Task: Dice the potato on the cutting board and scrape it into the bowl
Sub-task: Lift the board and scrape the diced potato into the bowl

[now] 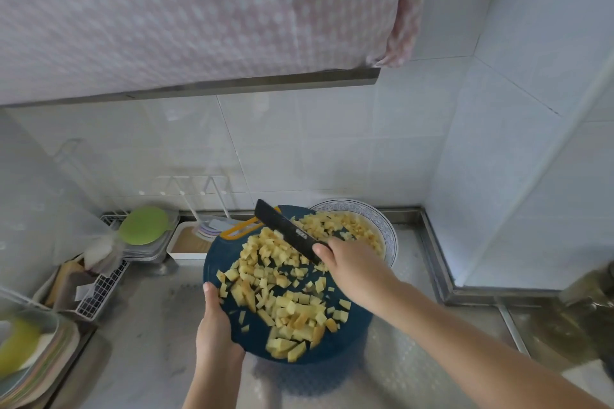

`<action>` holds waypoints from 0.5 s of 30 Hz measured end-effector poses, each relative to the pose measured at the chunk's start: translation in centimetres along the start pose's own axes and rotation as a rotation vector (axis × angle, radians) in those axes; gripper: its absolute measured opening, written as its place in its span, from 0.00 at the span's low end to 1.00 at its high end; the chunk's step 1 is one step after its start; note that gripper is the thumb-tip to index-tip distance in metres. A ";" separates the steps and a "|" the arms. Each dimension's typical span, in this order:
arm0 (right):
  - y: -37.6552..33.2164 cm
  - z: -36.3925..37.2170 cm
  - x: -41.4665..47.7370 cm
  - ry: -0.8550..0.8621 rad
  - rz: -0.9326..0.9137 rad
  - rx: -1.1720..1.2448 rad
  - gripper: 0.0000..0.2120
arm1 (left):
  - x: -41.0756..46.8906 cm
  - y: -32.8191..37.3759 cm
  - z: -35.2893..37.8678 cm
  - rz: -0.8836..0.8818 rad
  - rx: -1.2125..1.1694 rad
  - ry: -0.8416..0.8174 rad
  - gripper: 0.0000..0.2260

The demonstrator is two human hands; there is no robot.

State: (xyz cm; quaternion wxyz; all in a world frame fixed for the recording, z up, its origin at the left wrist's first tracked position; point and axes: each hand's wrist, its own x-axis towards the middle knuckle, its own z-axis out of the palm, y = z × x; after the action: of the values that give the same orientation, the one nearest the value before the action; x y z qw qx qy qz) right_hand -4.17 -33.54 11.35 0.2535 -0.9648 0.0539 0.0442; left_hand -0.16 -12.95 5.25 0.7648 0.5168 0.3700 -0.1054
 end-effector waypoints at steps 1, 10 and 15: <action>-0.7 0.1 -0.1 -0.008 -0.011 0.004 0.18 | -0.2 -0.2 0.3 -0.003 0.004 -0.005 0.21; -3.1 2.2 -0.1 -0.095 0.068 0.039 0.24 | -1.5 -1.1 1.8 0.017 0.016 -0.027 0.20; -3.5 2.5 0.0 -0.127 0.150 0.005 0.24 | -1.2 -0.7 0.9 -0.013 -0.014 0.001 0.19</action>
State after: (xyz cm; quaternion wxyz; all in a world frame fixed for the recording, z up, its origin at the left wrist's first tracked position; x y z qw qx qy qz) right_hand -3.89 -29.27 10.93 0.2547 -0.9527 0.1101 0.1242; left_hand -0.99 -14.31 5.73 0.7675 0.5092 0.3743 -0.1077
